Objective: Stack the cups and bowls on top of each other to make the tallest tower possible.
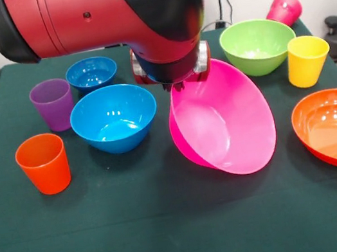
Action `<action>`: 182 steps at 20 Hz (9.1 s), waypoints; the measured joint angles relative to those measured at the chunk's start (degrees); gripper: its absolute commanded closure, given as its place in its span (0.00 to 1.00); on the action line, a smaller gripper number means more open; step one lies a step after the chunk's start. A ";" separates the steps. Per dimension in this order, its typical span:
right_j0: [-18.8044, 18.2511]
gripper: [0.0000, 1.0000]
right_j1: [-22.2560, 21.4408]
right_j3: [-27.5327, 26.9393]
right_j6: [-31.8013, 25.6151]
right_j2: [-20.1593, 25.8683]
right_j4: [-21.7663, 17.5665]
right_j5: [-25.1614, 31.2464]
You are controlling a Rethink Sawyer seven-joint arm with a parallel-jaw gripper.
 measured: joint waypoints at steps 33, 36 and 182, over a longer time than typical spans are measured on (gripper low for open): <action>1.70 1.00 3.47 -9.13 -0.01 0.38 -0.74 7.65; 1.70 1.00 3.54 -9.13 -0.01 0.38 -0.74 7.65; 4.00 1.00 -0.57 -13.61 -0.02 0.82 -1.40 6.53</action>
